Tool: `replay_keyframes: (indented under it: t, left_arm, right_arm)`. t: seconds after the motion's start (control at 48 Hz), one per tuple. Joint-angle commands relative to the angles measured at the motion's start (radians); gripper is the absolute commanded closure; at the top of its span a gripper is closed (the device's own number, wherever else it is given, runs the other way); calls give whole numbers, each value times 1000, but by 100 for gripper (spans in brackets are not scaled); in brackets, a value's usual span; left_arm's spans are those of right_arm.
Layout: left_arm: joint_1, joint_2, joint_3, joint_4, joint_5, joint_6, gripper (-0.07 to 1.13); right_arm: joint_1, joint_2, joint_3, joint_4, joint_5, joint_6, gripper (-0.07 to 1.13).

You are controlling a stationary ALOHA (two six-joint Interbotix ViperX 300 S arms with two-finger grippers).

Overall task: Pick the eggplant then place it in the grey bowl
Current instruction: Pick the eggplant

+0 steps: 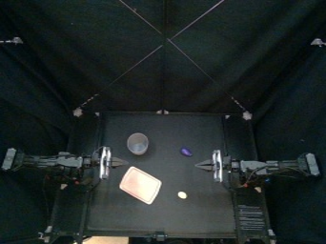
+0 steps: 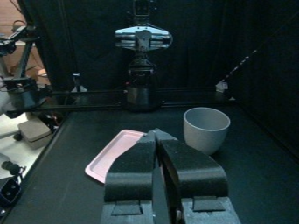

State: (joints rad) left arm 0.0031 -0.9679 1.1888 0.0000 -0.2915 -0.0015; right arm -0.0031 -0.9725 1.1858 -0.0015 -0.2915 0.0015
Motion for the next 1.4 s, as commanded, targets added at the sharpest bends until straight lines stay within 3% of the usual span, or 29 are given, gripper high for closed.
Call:
replay_keyframes:
  t: [0.021,0.208,0.312,0.479,0.583,0.792,0.854,1.396]
  left_arm:
    - [25,3,5,-2,-3,3,106]
    - [37,0,6,-2,-3,2,108]
    - [37,0,8,0,-3,2,108]
    - [37,0,12,5,-3,5,108]
    - [37,0,12,9,-3,5,108]
    - [37,0,14,9,-3,3,108]
    - [37,-2,12,11,-3,3,108]
    - [35,-2,17,9,-3,3,108]
  right_arm:
    - [-2,23,-8,8,0,5,108]
    - [-38,86,2,114,21,71,100]
    - [-126,181,6,183,112,106,99]
    - [-265,334,-14,183,268,115,88]
    - [-319,417,-34,183,285,115,65]
    - [-334,529,-103,146,282,114,8]
    - [-339,561,-126,123,281,114,-1]
    - [-469,861,-255,29,295,114,3]
